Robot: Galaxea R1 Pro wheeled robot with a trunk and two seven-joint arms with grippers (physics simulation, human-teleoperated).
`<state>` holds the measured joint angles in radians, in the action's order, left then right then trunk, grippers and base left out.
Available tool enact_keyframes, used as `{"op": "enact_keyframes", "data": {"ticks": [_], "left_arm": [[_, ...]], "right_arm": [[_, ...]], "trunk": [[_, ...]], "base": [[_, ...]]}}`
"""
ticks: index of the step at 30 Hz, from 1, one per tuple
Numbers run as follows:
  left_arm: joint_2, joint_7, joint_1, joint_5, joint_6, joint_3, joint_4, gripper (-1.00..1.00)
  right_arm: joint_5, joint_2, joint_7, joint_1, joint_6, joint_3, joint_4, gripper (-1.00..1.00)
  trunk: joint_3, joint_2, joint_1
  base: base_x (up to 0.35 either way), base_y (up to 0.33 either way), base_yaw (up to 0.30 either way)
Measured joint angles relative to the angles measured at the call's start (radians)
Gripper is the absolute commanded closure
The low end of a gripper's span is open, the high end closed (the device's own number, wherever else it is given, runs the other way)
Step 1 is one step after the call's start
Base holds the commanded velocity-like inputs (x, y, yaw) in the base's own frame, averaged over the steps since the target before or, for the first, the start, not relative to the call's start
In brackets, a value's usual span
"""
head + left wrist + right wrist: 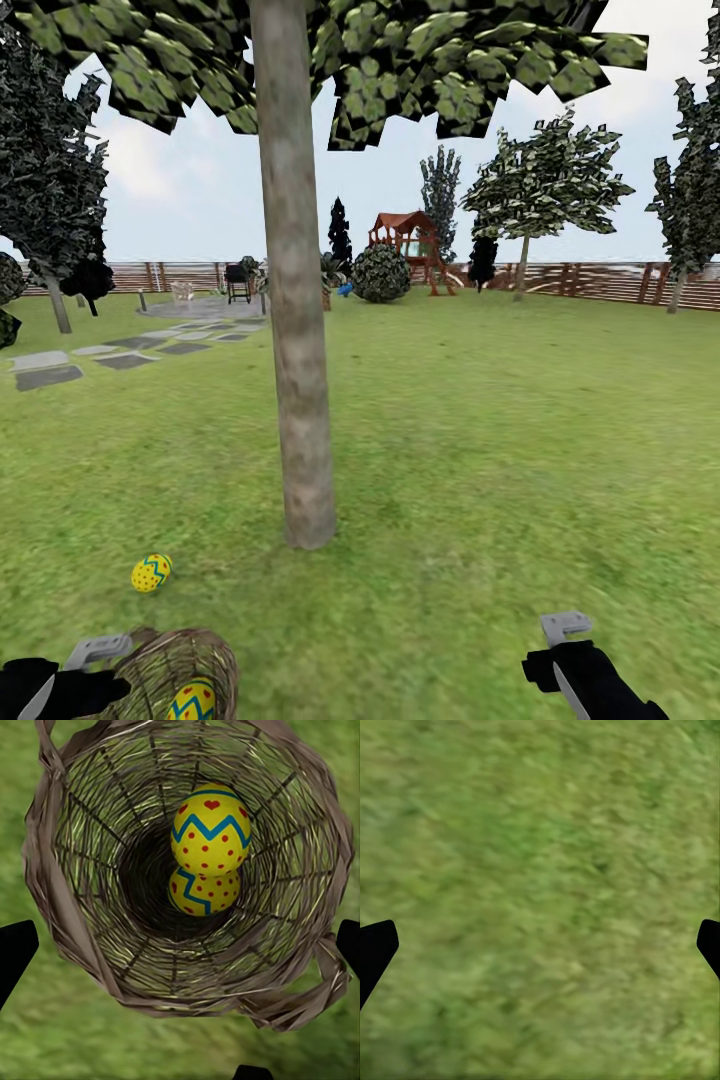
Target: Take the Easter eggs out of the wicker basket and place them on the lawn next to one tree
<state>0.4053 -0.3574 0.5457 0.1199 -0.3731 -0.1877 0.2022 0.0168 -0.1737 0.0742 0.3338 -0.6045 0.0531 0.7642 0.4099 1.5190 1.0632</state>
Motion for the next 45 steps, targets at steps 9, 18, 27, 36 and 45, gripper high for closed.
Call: {"op": "enact_keyframes", "data": {"ticks": [9, 18, 27, 36, 45], "left_arm": [[-0.001, 0.000, 0.000, 0.001, 0.000, 0.000, 0.000, -1.00], [-0.002, -0.003, 0.000, 0.002, 0.000, 0.000, 0.000, -1.00], [-0.002, -0.003, 0.000, 0.002, 0.000, 0.000, 0.000, -1.00], [-0.002, -0.003, 0.000, 0.002, 0.000, 0.000, 0.000, -1.00], [-0.002, -0.003, 0.000, 0.002, 0.000, 0.000, 0.000, -1.00]], "right_arm": [[0.000, 0.001, 0.000, 0.000, 0.000, 0.000, 0.000, -1.00], [0.000, 0.002, 0.000, 0.000, 0.000, 0.000, 0.000, -1.00], [0.000, 0.002, 0.000, 0.000, 0.000, 0.000, 0.000, -1.00], [0.000, 0.001, 0.000, 0.000, 0.000, 0.000, 0.000, -1.00], [0.001, -0.002, 0.000, 0.000, 0.000, 0.000, 0.000, -1.00]], "trunk": [[0.028, 0.063, 0.035], [0.056, 0.126, 0.069], [0.085, 0.189, 0.104], [0.113, 0.252, 0.138], [0.141, 0.315, 0.173]], "base": [[0.000, 0.000, 0.000], [0.000, 0.000, 0.000], [0.000, 0.000, 0.000], [0.000, 0.000, 0.000], [0.000, 0.000, 0.000]]}}
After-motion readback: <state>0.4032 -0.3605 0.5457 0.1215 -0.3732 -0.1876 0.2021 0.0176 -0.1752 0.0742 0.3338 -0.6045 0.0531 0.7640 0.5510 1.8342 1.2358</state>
